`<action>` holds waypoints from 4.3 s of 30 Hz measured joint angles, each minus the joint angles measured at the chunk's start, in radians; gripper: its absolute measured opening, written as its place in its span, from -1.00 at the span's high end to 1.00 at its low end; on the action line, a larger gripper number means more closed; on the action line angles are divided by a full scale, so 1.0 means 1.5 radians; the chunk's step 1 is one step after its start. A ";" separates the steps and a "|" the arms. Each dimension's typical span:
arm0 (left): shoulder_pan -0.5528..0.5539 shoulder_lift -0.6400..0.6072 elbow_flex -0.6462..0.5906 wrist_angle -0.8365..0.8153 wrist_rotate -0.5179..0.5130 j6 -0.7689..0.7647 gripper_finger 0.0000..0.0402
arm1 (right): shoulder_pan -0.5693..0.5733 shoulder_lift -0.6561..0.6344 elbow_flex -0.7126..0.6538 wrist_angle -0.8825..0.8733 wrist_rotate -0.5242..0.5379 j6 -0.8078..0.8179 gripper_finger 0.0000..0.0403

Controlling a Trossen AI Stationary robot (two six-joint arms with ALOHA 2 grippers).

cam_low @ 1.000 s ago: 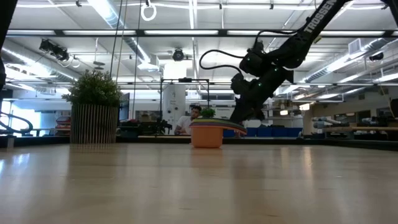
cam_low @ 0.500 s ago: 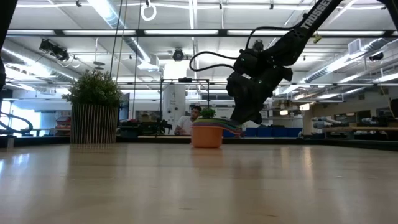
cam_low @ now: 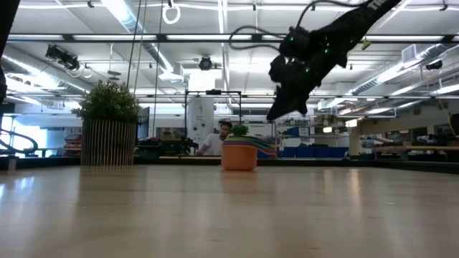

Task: Nest measuring cups in basket
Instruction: Put the stacked measuring cups into the white bin

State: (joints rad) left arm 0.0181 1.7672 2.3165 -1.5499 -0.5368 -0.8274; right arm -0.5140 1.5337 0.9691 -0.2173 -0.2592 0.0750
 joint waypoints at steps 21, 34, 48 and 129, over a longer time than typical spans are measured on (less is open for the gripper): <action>-0.008 0.002 -0.323 0.104 0.104 -0.066 0.88 | 0.010 -0.196 0.000 -0.078 -0.061 0.015 0.77; -0.005 0.001 -0.434 0.139 0.156 -0.049 0.82 | 0.016 -0.195 0.000 -0.060 -0.084 0.025 0.32; -0.005 0.001 -0.437 0.158 0.122 -0.121 0.82 | 0.016 -0.195 0.000 -0.045 -0.148 0.025 0.32; 0.033 0.066 -0.437 0.284 0.163 0.217 0.20 | 0.032 -0.194 0.000 -0.086 -0.152 -0.090 0.32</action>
State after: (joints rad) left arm 0.0681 1.8664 1.6615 -1.1232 -0.2920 -0.5018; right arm -0.4667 1.2423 0.9688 -0.3466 -0.4873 -0.0599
